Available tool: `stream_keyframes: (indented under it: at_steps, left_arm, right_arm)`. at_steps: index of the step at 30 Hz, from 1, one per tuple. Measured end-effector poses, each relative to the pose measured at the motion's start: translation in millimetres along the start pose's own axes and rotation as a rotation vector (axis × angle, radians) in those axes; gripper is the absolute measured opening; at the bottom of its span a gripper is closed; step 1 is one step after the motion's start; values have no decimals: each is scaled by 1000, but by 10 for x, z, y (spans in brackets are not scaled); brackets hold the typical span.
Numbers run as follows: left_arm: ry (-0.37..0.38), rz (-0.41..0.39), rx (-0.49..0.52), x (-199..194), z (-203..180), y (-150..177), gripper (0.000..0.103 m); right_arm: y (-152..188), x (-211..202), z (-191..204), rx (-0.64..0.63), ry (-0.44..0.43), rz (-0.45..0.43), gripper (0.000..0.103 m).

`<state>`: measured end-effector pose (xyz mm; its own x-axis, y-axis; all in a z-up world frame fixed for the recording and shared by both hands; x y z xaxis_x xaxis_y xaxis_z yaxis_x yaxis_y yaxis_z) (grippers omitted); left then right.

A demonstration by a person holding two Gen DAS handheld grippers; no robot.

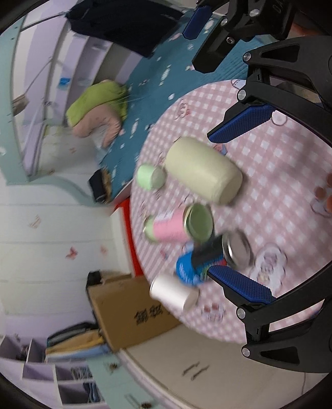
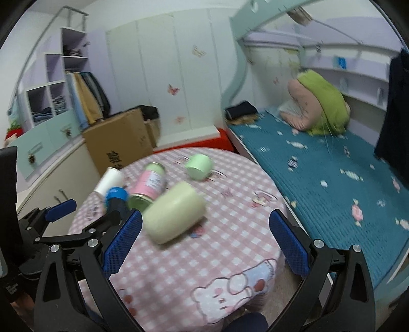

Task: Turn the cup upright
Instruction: 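Move the right tool toward the lying pale green cup and grasp its body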

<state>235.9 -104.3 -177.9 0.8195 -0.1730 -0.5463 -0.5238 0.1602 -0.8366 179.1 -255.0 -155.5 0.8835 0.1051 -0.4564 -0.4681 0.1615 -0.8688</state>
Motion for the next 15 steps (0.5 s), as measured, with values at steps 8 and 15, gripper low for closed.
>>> stream_keyframes:
  at_steps: [8, 15]
  left_arm:
    - [42, 130, 36, 672, -192, 169, 96]
    - [60, 191, 25, 1015, -196, 239, 96]
  right_arm:
    - [237, 437, -332, 63, 30, 102, 96]
    - [362, 753, -407, 86, 15, 158, 96]
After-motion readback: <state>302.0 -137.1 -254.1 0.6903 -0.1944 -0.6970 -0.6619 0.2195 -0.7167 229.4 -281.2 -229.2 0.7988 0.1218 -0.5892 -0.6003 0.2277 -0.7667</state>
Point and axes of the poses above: each gripper's, at about its wrist camera, not at the fingertips, and x roughly the way its jaws point, z to its left, y to its underside, the point moved 8 cm from there along x, roughly the way its jaws point, and after that the axes turned 5 degrees about -z, right-handed, at the moved point
